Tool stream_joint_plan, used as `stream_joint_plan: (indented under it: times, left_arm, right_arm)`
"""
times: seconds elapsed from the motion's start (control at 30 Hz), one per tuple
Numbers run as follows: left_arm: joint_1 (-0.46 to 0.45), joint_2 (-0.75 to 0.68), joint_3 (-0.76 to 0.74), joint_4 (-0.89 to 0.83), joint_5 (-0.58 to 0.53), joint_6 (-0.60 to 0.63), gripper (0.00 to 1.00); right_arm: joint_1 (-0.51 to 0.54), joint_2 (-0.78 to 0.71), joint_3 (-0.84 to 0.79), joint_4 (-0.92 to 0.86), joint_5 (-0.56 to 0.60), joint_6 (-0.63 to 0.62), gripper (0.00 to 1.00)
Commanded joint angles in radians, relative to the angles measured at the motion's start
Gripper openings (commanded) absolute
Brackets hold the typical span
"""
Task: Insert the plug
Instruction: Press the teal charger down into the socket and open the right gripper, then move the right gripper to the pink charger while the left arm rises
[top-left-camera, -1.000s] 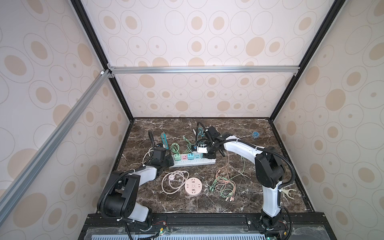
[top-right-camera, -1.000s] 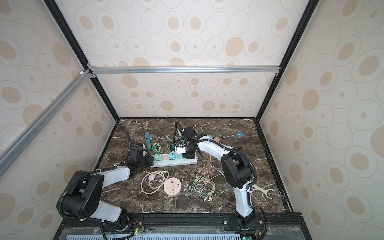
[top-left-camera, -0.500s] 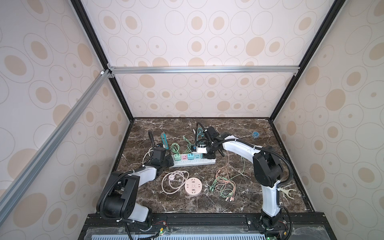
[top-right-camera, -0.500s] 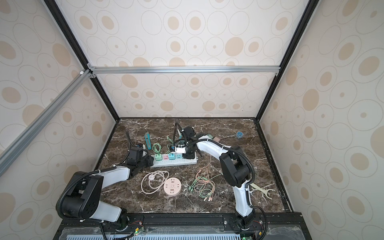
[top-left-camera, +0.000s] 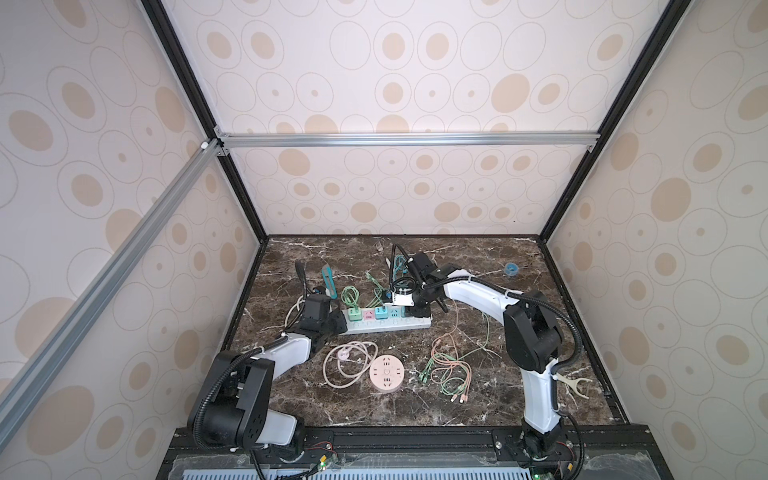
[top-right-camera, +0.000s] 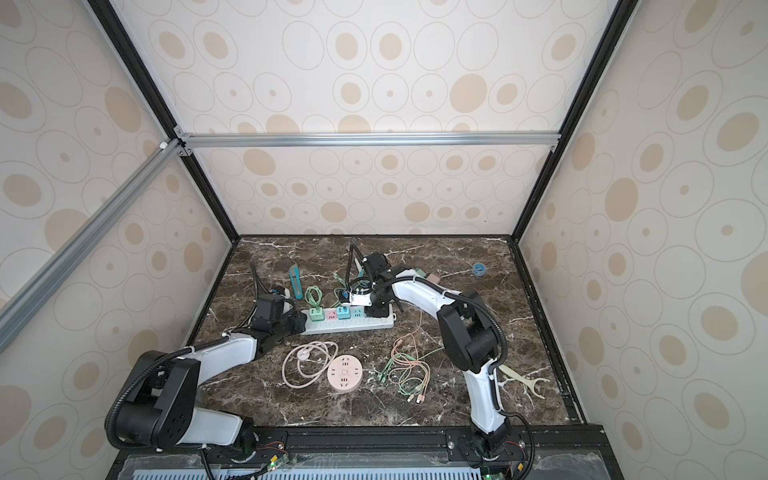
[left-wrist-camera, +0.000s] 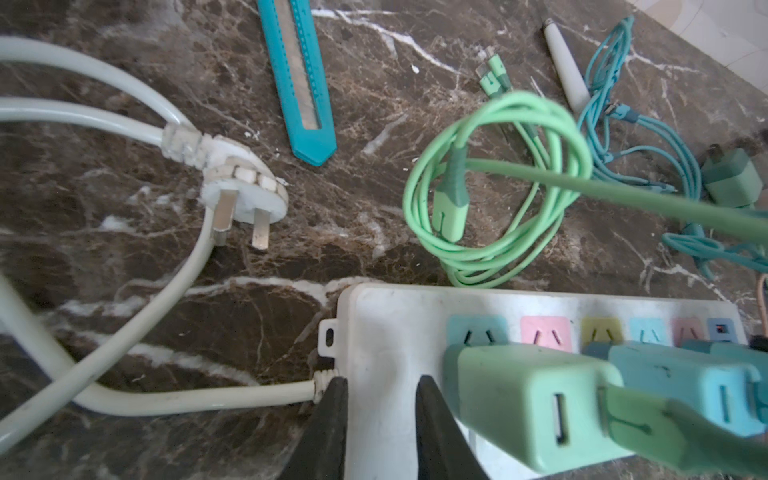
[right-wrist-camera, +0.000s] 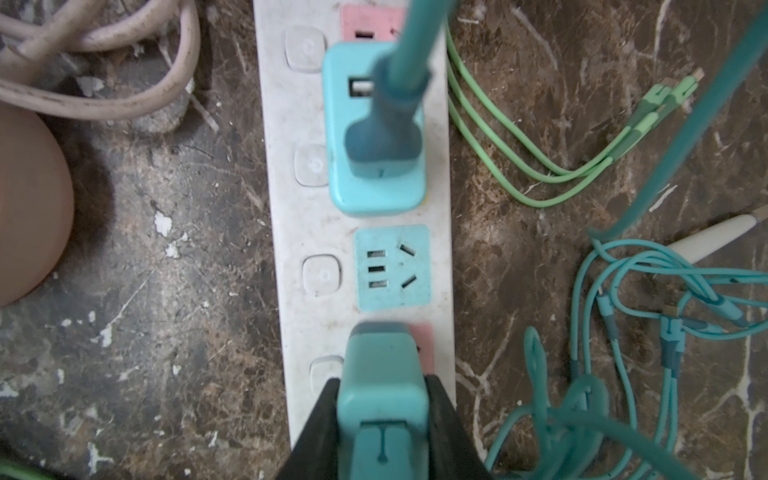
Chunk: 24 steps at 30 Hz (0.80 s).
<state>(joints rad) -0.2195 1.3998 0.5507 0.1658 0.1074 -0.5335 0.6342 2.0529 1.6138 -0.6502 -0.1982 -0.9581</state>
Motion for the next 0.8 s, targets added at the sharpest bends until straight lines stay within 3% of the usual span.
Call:
stream_joint_plan:
  times: [0.0, 0.23, 0.47, 0.77]
  left_arm:
    - [0.008, -0.043, 0.024, -0.043, -0.001, 0.020, 0.30]
    - [0.011, -0.120, 0.031, -0.115, -0.011, 0.032, 0.35]
    - [0.012, -0.217, 0.023, -0.170, -0.028, 0.026, 0.52]
    - [0.014, -0.291, 0.041, -0.218, -0.037, 0.035, 0.64]
  right_arm:
    - [-0.005, 0.078, -0.019, 0.015, 0.036, 0.015, 0.07]
    - [-0.008, 0.046, 0.014, 0.013, 0.013, 0.072, 0.20]
    - [-0.009, -0.001, 0.031, 0.004, -0.032, 0.103, 0.35]
    - [-0.010, -0.104, -0.007, 0.041, -0.074, 0.189, 0.57]
